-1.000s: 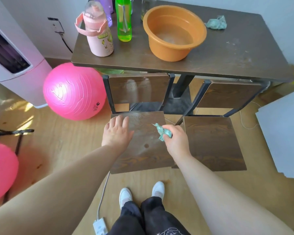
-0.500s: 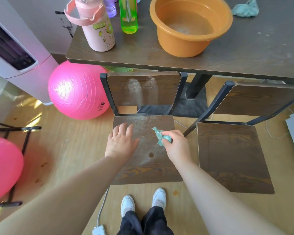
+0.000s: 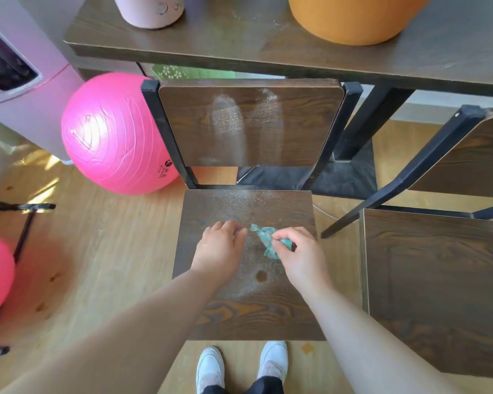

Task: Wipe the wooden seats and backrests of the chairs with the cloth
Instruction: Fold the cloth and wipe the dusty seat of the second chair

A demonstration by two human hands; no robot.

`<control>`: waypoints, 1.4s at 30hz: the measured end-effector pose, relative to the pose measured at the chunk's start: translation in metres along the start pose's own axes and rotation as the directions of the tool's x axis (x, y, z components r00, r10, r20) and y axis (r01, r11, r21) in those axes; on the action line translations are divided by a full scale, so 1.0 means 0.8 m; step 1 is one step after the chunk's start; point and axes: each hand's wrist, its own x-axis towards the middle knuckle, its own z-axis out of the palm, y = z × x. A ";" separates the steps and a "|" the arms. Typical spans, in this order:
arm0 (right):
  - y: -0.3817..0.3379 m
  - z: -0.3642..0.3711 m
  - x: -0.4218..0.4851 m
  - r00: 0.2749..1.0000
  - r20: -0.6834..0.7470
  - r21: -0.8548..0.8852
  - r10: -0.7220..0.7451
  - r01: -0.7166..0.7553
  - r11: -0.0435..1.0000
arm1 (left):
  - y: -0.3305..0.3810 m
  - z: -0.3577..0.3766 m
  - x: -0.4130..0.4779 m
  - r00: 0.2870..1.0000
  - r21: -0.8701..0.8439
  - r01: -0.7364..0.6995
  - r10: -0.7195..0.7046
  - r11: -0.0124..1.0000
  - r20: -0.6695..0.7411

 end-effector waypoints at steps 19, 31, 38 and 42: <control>0.017 0.018 0.000 0.999 0.042 0.065 -0.008 0.005 0.998 | -0.009 0.006 0.028 0.933 -0.477 0.357 -0.285 0.803 0.219; 0.033 0.004 0.012 0.955 -0.036 0.081 0.294 -0.290 0.954 | -0.042 -0.014 0.025 0.955 -0.280 0.296 -0.275 0.913 0.113; 0.060 -0.006 0.007 0.893 -0.014 0.115 0.451 -0.446 0.888 | -0.067 -0.018 0.020 0.938 -0.250 0.344 -0.320 0.905 0.132; 0.072 -0.003 -0.003 0.821 0.052 0.009 0.569 -0.570 0.821 | -0.085 -0.006 0.006 0.905 -0.256 0.417 -0.372 0.872 0.207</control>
